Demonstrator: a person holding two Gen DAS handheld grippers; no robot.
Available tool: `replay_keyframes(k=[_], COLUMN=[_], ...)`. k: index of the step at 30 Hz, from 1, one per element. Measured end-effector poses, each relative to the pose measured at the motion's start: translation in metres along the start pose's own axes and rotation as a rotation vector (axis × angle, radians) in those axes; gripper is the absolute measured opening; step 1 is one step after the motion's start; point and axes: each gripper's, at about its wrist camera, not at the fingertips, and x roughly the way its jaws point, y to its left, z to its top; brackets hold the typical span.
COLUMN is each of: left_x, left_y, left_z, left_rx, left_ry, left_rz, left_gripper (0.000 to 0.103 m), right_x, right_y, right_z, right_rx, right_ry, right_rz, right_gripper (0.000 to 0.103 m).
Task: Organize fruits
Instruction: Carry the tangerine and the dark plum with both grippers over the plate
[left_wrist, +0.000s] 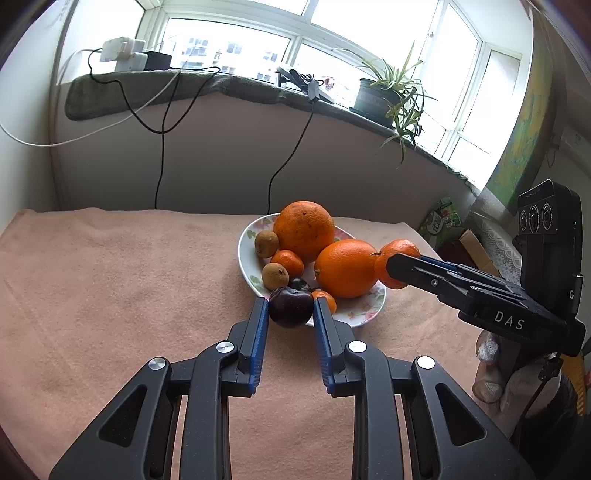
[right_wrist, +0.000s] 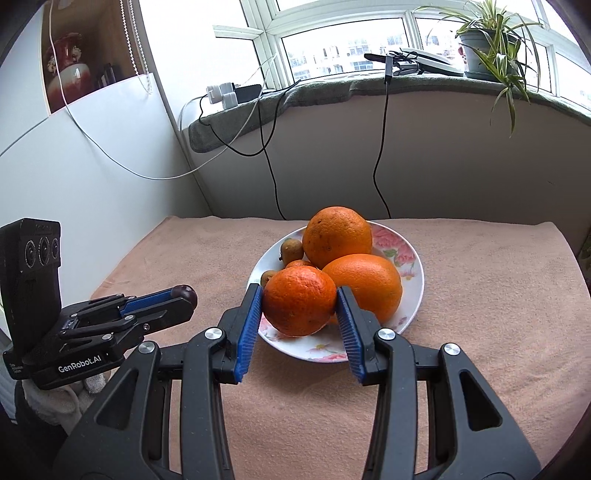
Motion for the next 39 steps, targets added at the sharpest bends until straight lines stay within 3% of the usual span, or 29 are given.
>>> replay_keyframes(k=[18,39], left_x=[0.032,0.07], left_y=[-0.019,-0.031], left_z=[0.021,0.037], left_rx=[0.04,0.078], left_ry=[0.018,0.058], left_rz=[-0.022,0.0], left_gripper=[0.023,0.023], right_x=[0.007,0.061], right_y=[-0.048,-0.08], right_z=[0.02,0.044], right_rx=[0.028,0.021], right_ry=[-0.003,0.079], right_rz=[-0.048,-0.05], right_gripper=[0.043,0.043])
